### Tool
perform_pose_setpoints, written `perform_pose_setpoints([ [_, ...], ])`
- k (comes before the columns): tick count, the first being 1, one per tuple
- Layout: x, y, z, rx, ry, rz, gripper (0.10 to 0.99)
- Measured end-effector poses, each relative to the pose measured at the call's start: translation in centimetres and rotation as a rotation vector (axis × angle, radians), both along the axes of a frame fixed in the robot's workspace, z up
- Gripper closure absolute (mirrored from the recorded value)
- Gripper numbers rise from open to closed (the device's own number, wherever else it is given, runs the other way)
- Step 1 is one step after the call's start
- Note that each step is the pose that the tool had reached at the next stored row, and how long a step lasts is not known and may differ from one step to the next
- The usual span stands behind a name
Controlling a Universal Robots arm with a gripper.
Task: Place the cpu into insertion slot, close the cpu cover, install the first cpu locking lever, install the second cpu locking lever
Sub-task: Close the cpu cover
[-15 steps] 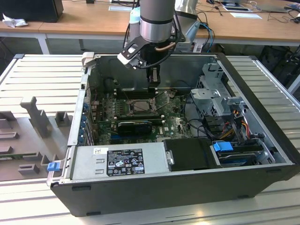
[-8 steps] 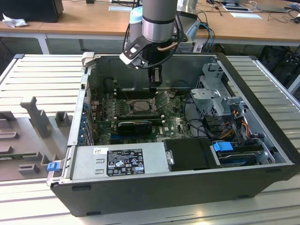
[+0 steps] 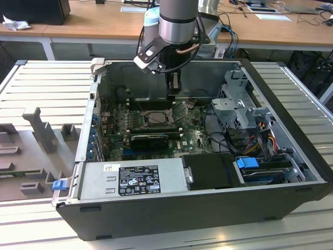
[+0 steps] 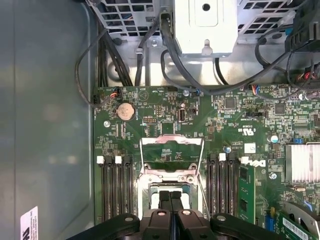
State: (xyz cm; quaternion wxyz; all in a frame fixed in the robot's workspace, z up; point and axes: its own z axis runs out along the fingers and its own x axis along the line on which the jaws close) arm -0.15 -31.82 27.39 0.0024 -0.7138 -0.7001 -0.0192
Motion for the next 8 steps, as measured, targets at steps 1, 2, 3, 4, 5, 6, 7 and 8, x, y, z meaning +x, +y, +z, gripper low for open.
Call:
perform_pose_setpoints([
  [1,0.05,0.0,0.05,0.0,0.0,0.0,0.98],
  [2,0.09,0.0,0.11,0.0,0.0,0.0,0.98],
  [3,0.13,0.0,0.27,0.0,0.0,0.0,0.98],
  [4,0.2,0.0,0.34,0.0,-0.0001,0.0,0.98],
  [5,0.33,0.0,0.39,0.0,-0.0001,0.0,0.98],
  [6,0.48,0.0,0.43,0.0,-0.0001,0.0,0.98],
  [7,0.65,0.0,0.45,0.0,-0.0001,0.0,0.98],
  [8,0.97,0.0,0.47,0.0,0.0,0.0,0.98],
])
